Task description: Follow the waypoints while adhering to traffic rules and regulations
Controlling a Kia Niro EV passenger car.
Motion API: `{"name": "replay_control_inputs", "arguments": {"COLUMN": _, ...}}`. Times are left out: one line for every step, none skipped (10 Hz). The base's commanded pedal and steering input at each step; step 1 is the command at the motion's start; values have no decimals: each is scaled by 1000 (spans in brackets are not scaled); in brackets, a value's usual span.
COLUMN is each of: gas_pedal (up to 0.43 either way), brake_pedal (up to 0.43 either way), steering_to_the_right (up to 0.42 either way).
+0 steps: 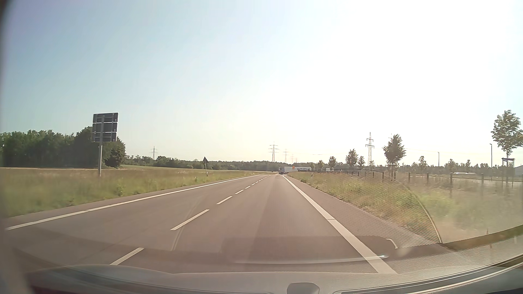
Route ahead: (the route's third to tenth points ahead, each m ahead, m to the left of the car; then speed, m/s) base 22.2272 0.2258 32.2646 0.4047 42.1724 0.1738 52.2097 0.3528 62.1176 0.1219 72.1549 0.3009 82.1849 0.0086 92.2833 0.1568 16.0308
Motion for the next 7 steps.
{"name": "replay_control_inputs", "arguments": {"gas_pedal": 87, "brake_pedal": 18, "steering_to_the_right": 2}}
{"name": "replay_control_inputs", "arguments": {"gas_pedal": 87, "brake_pedal": 18, "steering_to_the_right": 2}}
{"name": "replay_control_inputs", "arguments": {"gas_pedal": 87, "brake_pedal": 18, "steering_to_the_right": 2}}
{"name": "replay_control_inputs", "arguments": {"gas_pedal": 87, "brake_pedal": 18, "steering_to_the_right": 2}}
{"name": "replay_control_inputs", "arguments": {"gas_pedal": 79, "brake_pedal": 18, "steering_to_the_right": 2}}
{"name": "replay_control_inputs", "arguments": {"gas_pedal": 67, "brake_pedal": 18, "steering_to_the_right": 2}}
{"name": "replay_control_inputs", "arguments": {"gas_pedal": 67, "brake_pedal": 18, "steering_to_the_right": 2}}
